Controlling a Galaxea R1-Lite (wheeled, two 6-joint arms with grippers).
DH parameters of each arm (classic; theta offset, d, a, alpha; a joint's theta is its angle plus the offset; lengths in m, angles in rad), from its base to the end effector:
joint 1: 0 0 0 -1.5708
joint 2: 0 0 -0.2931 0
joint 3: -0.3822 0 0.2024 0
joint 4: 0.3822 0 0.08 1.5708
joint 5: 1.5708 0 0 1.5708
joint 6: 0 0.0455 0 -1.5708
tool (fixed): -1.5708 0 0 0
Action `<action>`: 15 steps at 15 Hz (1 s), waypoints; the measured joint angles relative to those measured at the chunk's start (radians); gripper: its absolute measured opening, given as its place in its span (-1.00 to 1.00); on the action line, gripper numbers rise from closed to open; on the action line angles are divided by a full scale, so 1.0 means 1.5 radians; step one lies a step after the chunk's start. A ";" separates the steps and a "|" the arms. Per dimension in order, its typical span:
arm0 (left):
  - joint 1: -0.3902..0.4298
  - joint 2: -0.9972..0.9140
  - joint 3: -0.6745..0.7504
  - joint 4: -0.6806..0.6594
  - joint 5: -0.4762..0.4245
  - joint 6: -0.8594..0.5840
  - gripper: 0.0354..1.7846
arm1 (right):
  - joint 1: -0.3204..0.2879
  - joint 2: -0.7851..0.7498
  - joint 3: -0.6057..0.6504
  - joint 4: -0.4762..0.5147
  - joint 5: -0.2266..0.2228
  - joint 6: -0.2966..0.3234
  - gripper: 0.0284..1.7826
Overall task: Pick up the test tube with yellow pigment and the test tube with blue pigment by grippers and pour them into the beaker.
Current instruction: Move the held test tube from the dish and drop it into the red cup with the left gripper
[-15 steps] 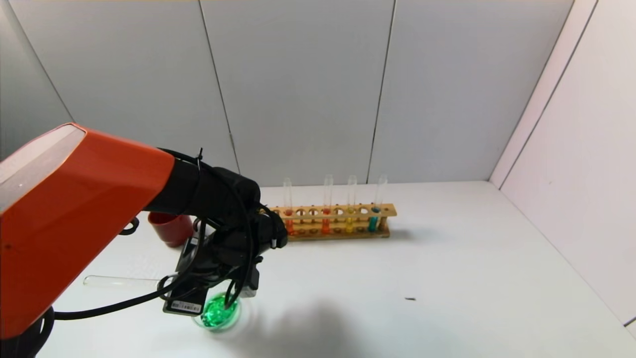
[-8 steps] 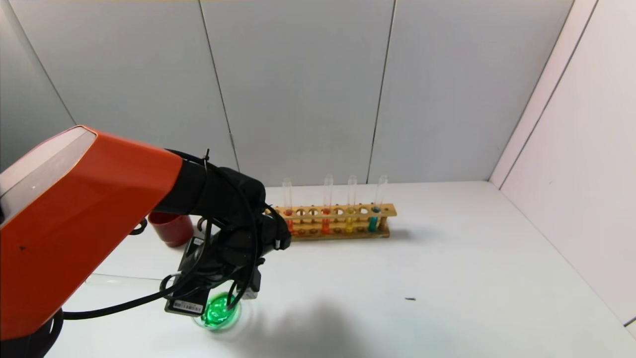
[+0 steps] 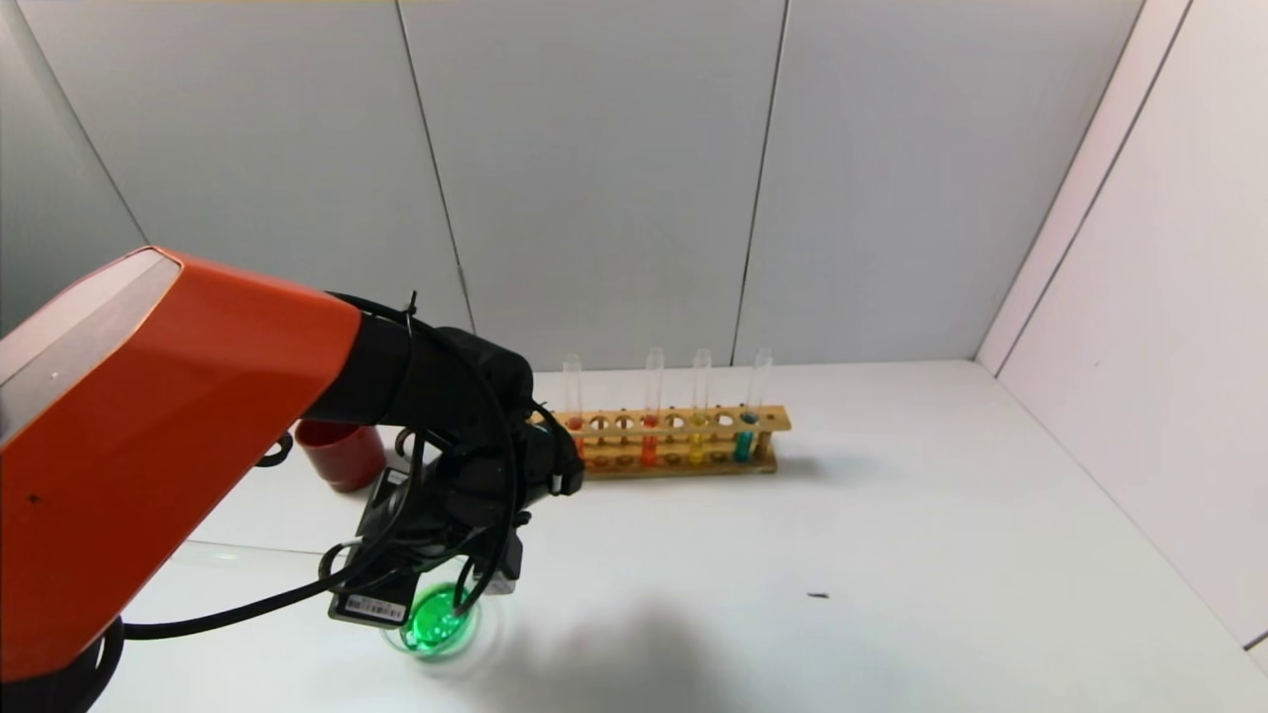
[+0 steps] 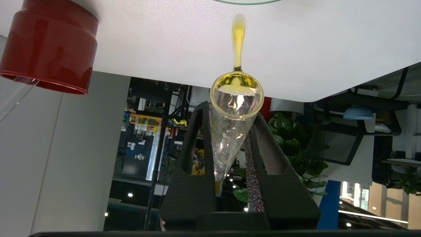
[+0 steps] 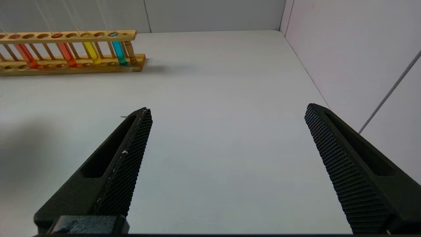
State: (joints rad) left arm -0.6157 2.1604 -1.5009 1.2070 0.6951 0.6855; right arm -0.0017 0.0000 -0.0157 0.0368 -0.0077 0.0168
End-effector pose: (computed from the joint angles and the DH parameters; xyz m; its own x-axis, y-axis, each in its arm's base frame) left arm 0.2815 -0.1634 0.0782 0.1872 0.6521 -0.7347 0.9557 0.0522 0.2898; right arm 0.0190 -0.0004 0.0758 0.9997 -0.0094 -0.0211 0.0098 0.9998 0.0166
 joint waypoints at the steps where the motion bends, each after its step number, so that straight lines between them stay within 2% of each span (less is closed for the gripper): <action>1: -0.003 0.002 0.001 0.001 0.000 -0.002 -0.69 | 0.000 0.000 0.000 0.000 0.000 0.000 0.91; 10: -0.010 -0.023 -0.003 0.012 -0.013 -0.016 -0.69 | 0.000 0.000 0.000 0.000 0.000 0.000 0.91; 12: -0.012 -0.044 -0.001 -0.008 -0.024 -0.069 -0.69 | 0.000 0.000 0.000 0.000 0.000 0.000 0.91; 15: -0.012 -0.082 0.001 -0.013 -0.053 -0.209 -0.69 | 0.000 0.000 0.000 0.000 0.000 0.000 0.91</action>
State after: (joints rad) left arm -0.6340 2.0379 -1.4994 1.1881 0.6153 0.3728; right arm -0.0017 0.0000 -0.0157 0.0368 -0.0077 0.0168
